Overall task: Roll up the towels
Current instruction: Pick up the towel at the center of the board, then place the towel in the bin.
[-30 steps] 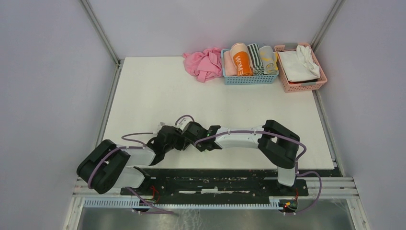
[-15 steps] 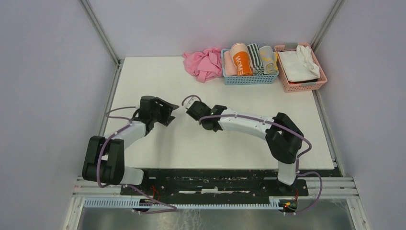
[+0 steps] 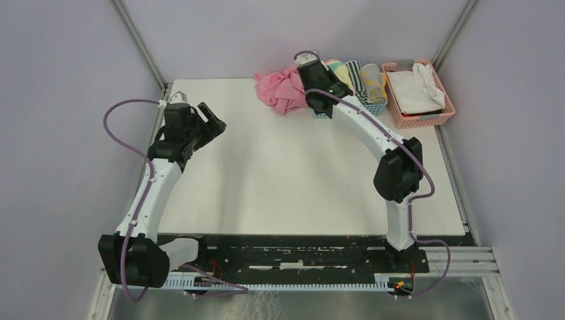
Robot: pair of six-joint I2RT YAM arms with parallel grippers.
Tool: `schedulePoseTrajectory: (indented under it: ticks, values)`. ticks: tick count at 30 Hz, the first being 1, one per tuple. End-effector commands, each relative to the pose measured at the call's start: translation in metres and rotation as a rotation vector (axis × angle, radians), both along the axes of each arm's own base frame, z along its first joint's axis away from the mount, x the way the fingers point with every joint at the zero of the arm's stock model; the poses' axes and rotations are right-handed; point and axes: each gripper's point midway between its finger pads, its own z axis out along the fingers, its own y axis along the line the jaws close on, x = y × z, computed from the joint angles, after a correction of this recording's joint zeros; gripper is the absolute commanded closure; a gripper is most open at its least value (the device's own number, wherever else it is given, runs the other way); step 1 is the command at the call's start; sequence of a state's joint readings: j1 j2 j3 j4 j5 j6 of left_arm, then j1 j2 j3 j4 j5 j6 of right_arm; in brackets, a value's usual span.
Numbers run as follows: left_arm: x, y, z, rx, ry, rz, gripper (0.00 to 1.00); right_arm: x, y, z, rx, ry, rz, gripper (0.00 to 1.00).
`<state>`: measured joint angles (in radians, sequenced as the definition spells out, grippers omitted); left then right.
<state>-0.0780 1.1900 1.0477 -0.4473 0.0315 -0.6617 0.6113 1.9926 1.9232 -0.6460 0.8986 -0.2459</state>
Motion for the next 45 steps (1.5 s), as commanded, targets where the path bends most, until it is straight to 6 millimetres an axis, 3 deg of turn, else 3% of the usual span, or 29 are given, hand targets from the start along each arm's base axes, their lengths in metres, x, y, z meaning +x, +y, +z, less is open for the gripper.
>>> schedulePoseTrajectory:
  ticks: [1,5,11,19,24,28,34,41,45]
  values:
    - [-0.013,0.030,0.000,0.227,0.018,-0.017,0.17,0.046,-0.050,0.030,-0.144,-0.107,-0.166,1.00]
    - [-0.015,0.029,-0.017,0.240,0.060,-0.043,0.17,0.086,-0.066,0.035,-0.134,-0.162,-0.194,1.00]
    - [-0.013,0.026,-0.030,0.236,0.099,-0.063,0.17,0.129,-0.074,0.004,-0.108,-0.158,-0.184,1.00]
    - [-0.014,0.024,-0.038,0.226,0.120,-0.074,0.16,0.144,-0.045,-0.060,0.026,-0.041,-0.058,0.98]
    - [-0.015,0.022,-0.040,0.219,0.120,-0.083,0.16,0.147,-0.034,-0.087,0.104,0.000,-0.025,0.86]
    - [-0.016,0.023,-0.040,0.220,0.119,-0.074,0.16,0.147,-0.039,-0.098,0.130,0.013,-0.045,0.59]
    - [-0.017,0.024,-0.041,0.213,0.119,-0.073,0.16,0.141,-0.055,-0.094,0.260,0.031,-0.082,0.54]
    - [-0.019,0.025,-0.038,0.209,0.109,-0.073,0.16,0.132,-0.048,-0.059,0.337,-0.009,-0.021,0.37]
    - [-0.019,0.025,-0.037,0.207,0.105,-0.072,0.16,0.131,-0.048,-0.041,0.346,-0.041,-0.012,0.33]
